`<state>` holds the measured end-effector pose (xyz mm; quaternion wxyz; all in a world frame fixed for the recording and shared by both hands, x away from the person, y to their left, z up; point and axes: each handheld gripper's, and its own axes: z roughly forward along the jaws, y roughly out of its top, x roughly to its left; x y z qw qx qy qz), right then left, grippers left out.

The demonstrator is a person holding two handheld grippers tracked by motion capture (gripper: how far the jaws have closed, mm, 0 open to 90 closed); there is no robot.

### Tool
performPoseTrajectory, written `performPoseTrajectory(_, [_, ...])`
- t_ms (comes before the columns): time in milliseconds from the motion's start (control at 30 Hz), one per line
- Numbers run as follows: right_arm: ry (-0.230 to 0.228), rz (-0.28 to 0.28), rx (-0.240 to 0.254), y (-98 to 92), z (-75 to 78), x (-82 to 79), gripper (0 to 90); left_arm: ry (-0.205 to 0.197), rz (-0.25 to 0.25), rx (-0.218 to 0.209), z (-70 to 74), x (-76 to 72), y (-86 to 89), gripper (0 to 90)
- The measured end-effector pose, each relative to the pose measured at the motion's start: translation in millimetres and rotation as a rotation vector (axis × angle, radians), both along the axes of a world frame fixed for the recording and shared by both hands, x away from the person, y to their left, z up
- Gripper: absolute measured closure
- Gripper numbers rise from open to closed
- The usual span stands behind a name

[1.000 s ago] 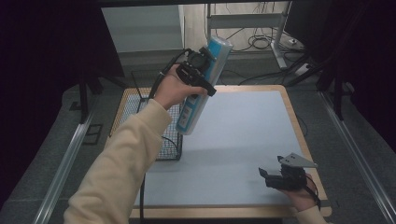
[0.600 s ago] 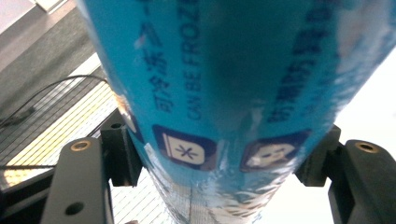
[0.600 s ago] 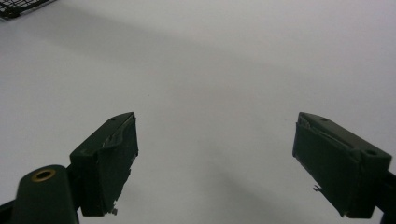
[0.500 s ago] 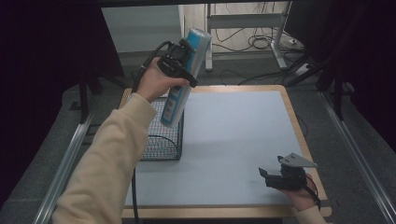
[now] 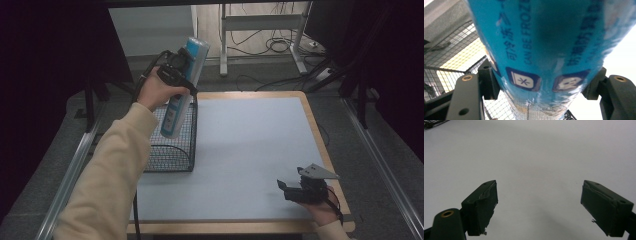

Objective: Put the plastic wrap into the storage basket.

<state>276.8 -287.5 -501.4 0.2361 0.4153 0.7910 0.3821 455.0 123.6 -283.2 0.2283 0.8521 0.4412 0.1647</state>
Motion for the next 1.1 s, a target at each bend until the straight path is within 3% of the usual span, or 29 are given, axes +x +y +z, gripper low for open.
performPoseTrajectory(567, [0.003,-0.004,-0.002,-0.1,-1.1,0.3,14.7,0.038,0.046,0.039,-33.6,15.1,13.0,32.1])
performPoseTrajectory(1100, [0.004,-0.006,-0.005,-0.3,-3.0,1.6,14.7,0.094,0.079,0.064,-77.4,34.6,19.7,32.1])
